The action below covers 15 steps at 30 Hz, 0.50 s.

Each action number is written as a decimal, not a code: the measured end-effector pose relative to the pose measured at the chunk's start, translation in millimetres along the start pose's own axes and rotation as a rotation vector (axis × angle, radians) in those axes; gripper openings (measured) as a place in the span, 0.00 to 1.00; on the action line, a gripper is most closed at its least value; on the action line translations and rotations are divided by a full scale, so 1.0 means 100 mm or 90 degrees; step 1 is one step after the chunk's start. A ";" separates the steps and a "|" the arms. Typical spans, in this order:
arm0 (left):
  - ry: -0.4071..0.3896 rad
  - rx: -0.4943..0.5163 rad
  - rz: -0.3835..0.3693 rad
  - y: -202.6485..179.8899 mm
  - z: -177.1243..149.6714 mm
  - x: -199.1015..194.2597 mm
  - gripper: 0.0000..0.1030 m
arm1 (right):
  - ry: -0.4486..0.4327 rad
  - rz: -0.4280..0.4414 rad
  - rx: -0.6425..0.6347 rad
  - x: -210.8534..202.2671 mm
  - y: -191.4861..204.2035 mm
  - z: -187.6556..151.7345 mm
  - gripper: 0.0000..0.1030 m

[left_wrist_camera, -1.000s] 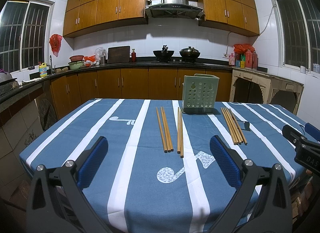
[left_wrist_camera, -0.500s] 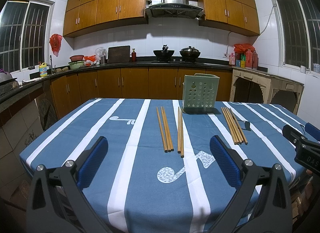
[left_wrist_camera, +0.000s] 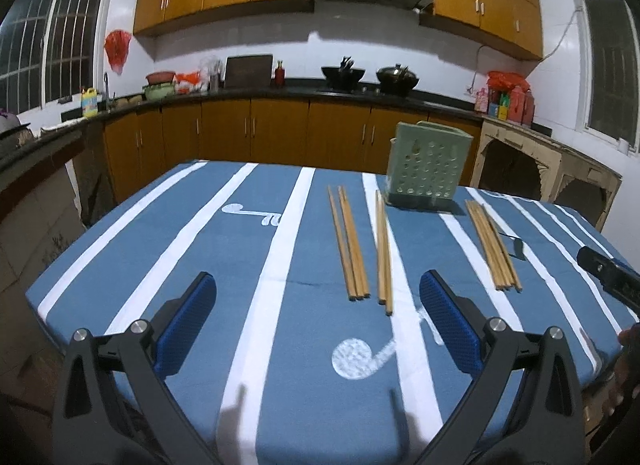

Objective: Organize utensils
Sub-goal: 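Grasp a wooden chopstick with the left gripper while the right gripper grasps another chopstick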

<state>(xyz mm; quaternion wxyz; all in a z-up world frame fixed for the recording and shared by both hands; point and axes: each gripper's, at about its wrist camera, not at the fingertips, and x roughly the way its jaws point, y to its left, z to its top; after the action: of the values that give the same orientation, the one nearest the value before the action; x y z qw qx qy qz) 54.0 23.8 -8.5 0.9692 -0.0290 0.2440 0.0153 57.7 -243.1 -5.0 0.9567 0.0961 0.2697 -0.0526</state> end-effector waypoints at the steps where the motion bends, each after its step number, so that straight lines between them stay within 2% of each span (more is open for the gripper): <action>1: 0.005 0.001 0.001 0.01 0.03 0.04 0.96 | 0.027 -0.002 0.003 0.14 -0.01 0.06 0.78; 2: 0.012 0.003 0.003 0.02 0.06 0.11 0.96 | 0.041 -0.003 0.005 0.22 -0.02 0.08 0.70; 5: 0.033 0.011 0.004 0.04 0.18 0.30 0.92 | 0.101 -0.003 0.011 0.57 -0.04 0.18 0.56; 8: 0.056 0.005 -0.005 0.07 0.28 0.50 0.80 | 0.143 0.001 0.013 0.84 -0.02 0.22 0.40; 12: 0.103 -0.011 -0.033 0.10 0.36 0.79 0.60 | 0.186 0.000 0.010 1.11 0.01 0.23 0.32; 15: 0.131 -0.013 -0.044 0.11 0.37 0.96 0.52 | 0.211 -0.008 0.003 1.24 0.02 0.23 0.26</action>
<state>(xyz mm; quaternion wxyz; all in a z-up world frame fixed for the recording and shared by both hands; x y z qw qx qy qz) 155.7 38.1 -22.3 0.9385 -0.0489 0.3412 -0.0189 174.4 -252.2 -50.6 0.8986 0.1042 0.4240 -0.0430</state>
